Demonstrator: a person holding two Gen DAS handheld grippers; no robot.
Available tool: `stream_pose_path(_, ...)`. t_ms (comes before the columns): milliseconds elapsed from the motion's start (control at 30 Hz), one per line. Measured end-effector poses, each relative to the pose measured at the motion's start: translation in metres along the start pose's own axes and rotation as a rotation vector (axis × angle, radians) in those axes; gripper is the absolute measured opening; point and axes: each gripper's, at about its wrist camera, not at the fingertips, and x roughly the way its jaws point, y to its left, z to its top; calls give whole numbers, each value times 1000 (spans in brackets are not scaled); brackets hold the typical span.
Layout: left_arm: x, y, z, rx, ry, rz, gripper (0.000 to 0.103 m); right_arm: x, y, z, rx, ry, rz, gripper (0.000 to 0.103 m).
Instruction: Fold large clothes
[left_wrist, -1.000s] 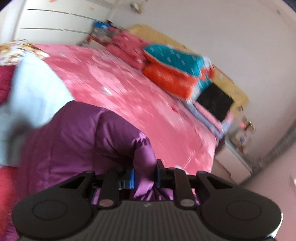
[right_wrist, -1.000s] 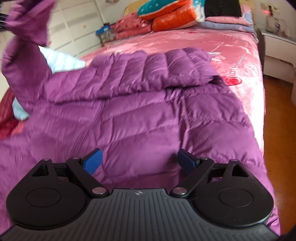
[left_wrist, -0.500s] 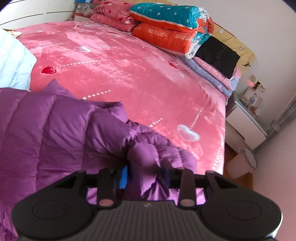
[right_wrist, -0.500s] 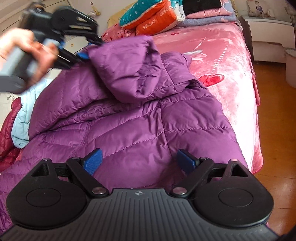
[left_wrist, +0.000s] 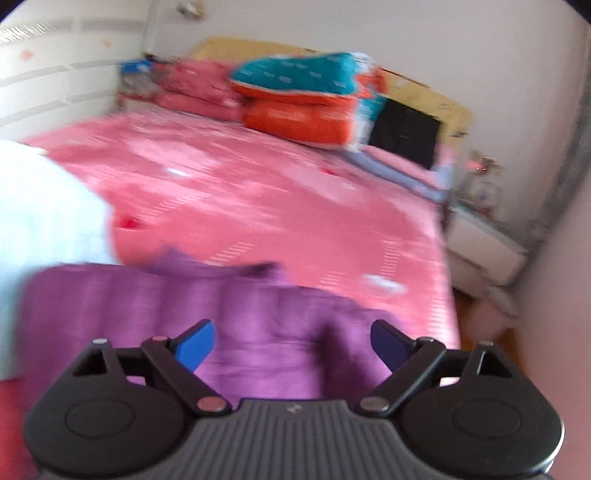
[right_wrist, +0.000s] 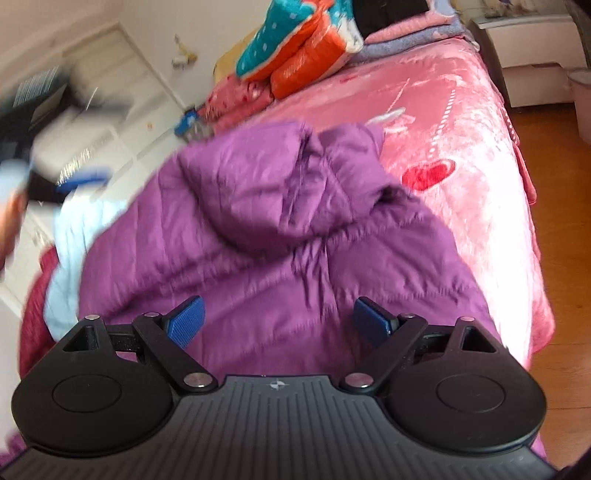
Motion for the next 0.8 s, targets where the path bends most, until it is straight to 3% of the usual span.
stream_pose_path(233, 15, 73, -27, -62, 14, 237, 87, 19, -9, 41, 73, -149, 102, 103)
stream_pose_path(333, 24, 87, -32, -73, 7, 265, 86, 33, -6, 55, 67, -176, 149, 103)
stream_pose_path(433, 32, 94, -37, -65, 5, 283, 86, 53, -9, 67, 88, -151, 175, 103)
stream_pose_path(567, 45, 94, -41, -14, 10, 324, 86, 90, -31, 74, 267, -39, 302, 100)
stream_pose_path(633, 49, 96, -42, 5, 9, 340, 87, 99, -35, 74, 313, -37, 343, 96)
stream_pose_path(733, 55, 103, -46, 26, 9, 363, 88, 107, -29, 80, 289, -47, 366, 65)
stream_pose_path(767, 56, 105, -47, 34, 9, 377, 89, 110, -24, 83, 257, -48, 353, 48)
stream_pose_path(800, 58, 107, -48, 47, 7, 389, 90, 111, -17, 86, 216, -52, 327, 41)
